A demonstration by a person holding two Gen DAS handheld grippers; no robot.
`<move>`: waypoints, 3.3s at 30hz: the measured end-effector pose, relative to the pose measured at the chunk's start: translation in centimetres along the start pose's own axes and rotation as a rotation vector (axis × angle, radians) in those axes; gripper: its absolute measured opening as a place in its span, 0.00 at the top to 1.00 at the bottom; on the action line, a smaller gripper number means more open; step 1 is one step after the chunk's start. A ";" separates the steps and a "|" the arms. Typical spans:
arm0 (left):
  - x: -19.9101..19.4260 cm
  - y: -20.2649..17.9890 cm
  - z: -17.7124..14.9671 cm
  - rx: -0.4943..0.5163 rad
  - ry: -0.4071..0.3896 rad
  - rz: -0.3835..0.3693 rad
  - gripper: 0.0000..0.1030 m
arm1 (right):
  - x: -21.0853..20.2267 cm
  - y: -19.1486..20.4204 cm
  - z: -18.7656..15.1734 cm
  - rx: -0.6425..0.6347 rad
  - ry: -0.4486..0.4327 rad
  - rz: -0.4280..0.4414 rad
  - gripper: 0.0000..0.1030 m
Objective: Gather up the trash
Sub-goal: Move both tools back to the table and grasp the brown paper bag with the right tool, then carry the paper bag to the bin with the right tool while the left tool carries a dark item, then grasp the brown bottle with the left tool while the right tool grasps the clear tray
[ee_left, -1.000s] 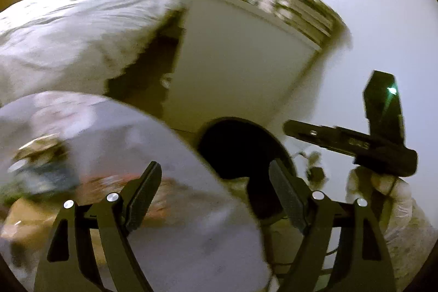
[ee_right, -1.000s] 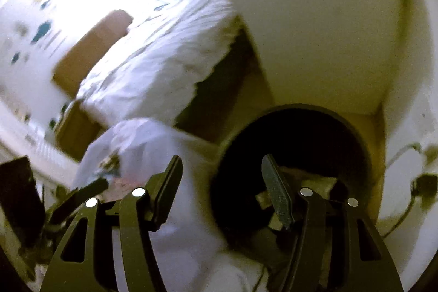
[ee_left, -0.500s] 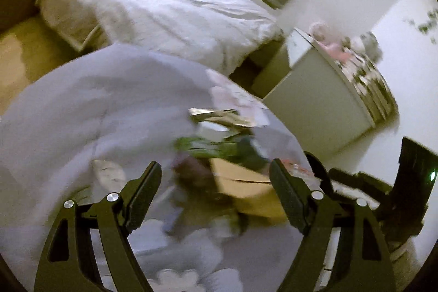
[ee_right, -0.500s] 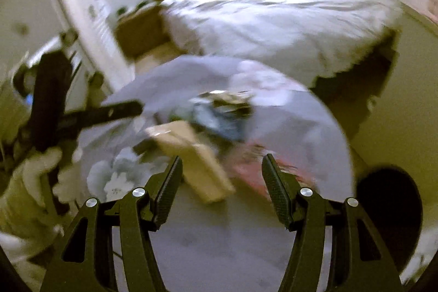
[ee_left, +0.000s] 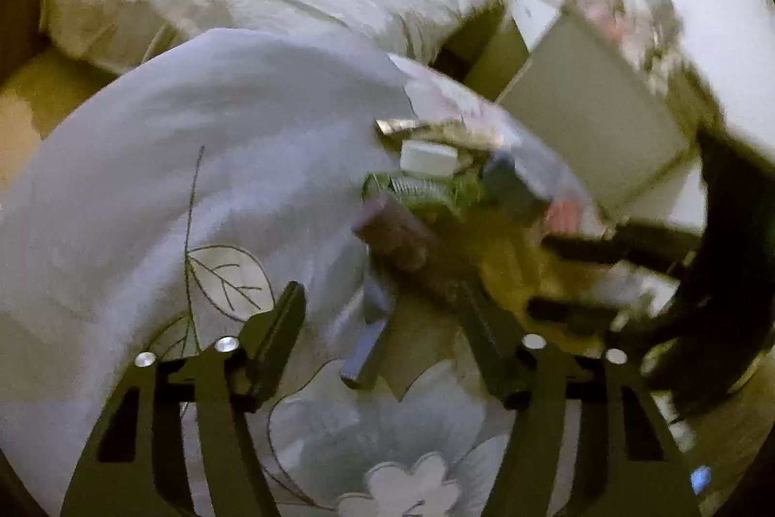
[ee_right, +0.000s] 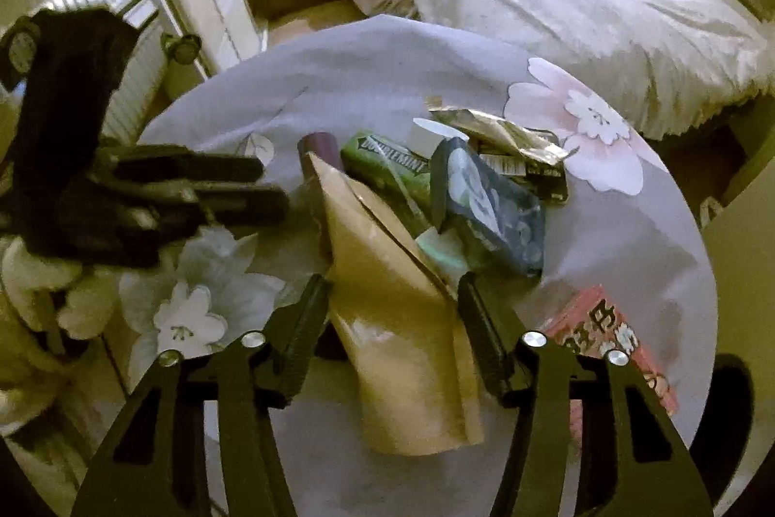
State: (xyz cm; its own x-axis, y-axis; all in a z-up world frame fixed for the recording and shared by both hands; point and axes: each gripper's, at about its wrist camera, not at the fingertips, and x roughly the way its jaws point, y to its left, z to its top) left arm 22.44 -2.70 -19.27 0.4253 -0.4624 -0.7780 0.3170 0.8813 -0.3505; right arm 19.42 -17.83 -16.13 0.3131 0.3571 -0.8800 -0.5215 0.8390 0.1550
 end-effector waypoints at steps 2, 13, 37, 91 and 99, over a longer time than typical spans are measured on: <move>0.5 -0.4 -0.2 0.044 0.007 0.042 0.49 | -0.6 -0.6 -0.1 0.037 -0.009 0.014 0.68; 0.5 -0.2 -0.4 0.092 -0.011 0.127 0.82 | -1.0 -1.1 -0.7 0.106 -0.008 0.032 0.31; -9.7 -9.4 0.7 0.180 -0.235 0.017 0.83 | -10.7 -1.8 -3.2 0.167 -0.211 0.040 0.79; 11.1 -31.9 4.8 0.327 0.044 -0.372 0.32 | -17.3 -28.1 -22.9 1.004 -0.362 -0.241 0.46; 7.1 -27.2 4.6 0.257 -0.018 -0.319 0.32 | -17.0 -24.5 -19.8 0.904 -0.350 -0.190 0.46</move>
State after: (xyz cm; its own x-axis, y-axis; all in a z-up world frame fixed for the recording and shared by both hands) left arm 20.75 -30.38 -12.89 0.2849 -0.7123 -0.6414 0.6360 0.6411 -0.4295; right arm 11.15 -52.53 -13.89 0.6220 0.1634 -0.7658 0.3184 0.8407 0.4380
